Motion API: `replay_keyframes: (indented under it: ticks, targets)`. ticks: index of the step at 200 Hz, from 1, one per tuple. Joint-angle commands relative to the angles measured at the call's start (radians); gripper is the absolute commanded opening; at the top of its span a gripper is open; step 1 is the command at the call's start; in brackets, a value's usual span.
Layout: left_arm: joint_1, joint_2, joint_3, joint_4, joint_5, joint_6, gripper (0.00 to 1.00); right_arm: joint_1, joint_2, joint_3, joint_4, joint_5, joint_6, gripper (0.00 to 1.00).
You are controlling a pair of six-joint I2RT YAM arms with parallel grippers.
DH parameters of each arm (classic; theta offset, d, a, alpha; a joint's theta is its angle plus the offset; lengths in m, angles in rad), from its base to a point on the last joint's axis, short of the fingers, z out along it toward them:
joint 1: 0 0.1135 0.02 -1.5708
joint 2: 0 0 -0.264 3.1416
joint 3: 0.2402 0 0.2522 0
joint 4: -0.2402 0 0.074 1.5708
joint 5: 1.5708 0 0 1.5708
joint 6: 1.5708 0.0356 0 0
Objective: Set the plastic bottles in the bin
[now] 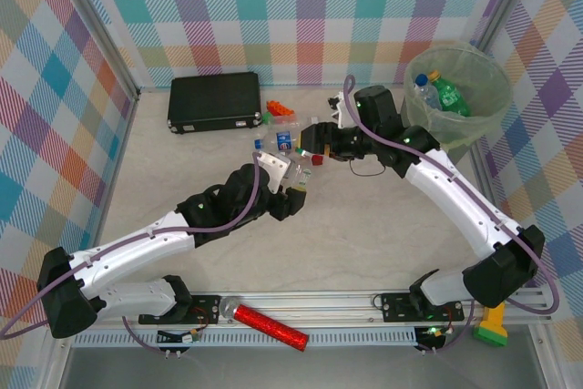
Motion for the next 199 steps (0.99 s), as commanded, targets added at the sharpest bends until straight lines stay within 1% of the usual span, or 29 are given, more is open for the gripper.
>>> replay_keyframes:
  ticks: [1, 7, 18, 25, 31, 44, 67, 79, 94, 106, 114, 123, 132, 141, 148, 159, 163, 170, 184, 199]
  targets:
    - [-0.010, 0.006, 0.014, 0.023, 0.010, 0.018, 0.53, -0.003, 0.000, 0.022, -0.008, -0.042, -0.007, 0.56]
    - [-0.010, 0.006, 0.014, 0.023, 0.011, 0.017, 0.53, -0.004, 0.002, 0.022, -0.012, -0.044, -0.011, 0.55]
    - [-0.010, 0.007, 0.016, 0.021, 0.014, 0.019, 0.53, -0.004, 0.003, 0.025, -0.021, -0.045, -0.021, 0.49]
    - [-0.011, 0.007, 0.016, 0.023, 0.014, 0.018, 0.53, -0.004, 0.005, 0.029, -0.027, -0.047, -0.027, 0.49]
    - [-0.011, 0.004, 0.016, 0.024, 0.016, 0.020, 0.53, -0.004, 0.006, 0.032, -0.032, -0.046, -0.032, 0.51]
    - [-0.013, 0.004, 0.018, 0.023, 0.018, 0.022, 0.53, -0.004, 0.012, 0.042, -0.049, -0.043, -0.038, 0.63]
    - [-0.017, 0.008, 0.026, 0.014, 0.022, 0.026, 0.53, -0.004, 0.020, 0.048, -0.050, -0.055, -0.040, 0.63]
    - [-0.019, 0.007, 0.028, 0.012, 0.021, 0.026, 0.53, -0.004, 0.026, 0.049, -0.047, -0.062, -0.039, 0.56]
    - [-0.022, 0.007, 0.026, 0.012, 0.020, 0.028, 0.53, -0.004, 0.031, 0.052, -0.045, -0.061, -0.039, 0.54]
    - [-0.025, 0.006, 0.025, 0.010, 0.017, 0.028, 0.53, -0.004, 0.034, 0.054, -0.046, -0.064, -0.041, 0.51]
    - [-0.024, 0.006, 0.025, 0.009, 0.015, 0.029, 0.53, -0.004, 0.033, 0.055, -0.046, -0.067, -0.040, 0.46]
    - [-0.025, 0.006, 0.024, 0.007, 0.012, 0.030, 0.53, -0.003, 0.031, 0.056, -0.046, -0.068, -0.041, 0.39]
    - [-0.025, 0.005, 0.025, 0.006, 0.006, 0.030, 0.54, -0.004, 0.027, 0.061, -0.053, -0.054, -0.040, 0.38]
    - [-0.024, 0.007, 0.030, 0.000, -0.005, 0.024, 0.58, -0.004, 0.017, 0.065, -0.060, -0.034, -0.040, 0.38]
    - [-0.025, 0.010, 0.042, -0.016, -0.025, 0.015, 0.65, -0.004, 0.008, 0.069, -0.067, -0.013, -0.042, 0.38]
    - [-0.025, 0.014, 0.061, -0.038, -0.040, 0.005, 0.79, -0.005, -0.007, 0.083, -0.090, 0.034, -0.051, 0.38]
    - [-0.024, 0.013, 0.066, -0.038, -0.044, 0.002, 0.88, -0.005, -0.013, 0.090, -0.101, 0.052, -0.057, 0.39]
    - [-0.025, 0.006, 0.068, -0.037, -0.046, -0.003, 0.99, -0.007, -0.023, 0.103, -0.121, 0.092, -0.067, 0.39]
    - [-0.025, -0.016, 0.066, -0.037, -0.049, -0.010, 1.00, -0.017, -0.051, 0.125, -0.152, 0.165, -0.085, 0.38]
    - [-0.025, -0.043, 0.063, -0.037, -0.066, -0.018, 1.00, -0.051, -0.079, 0.146, -0.181, 0.217, -0.100, 0.37]
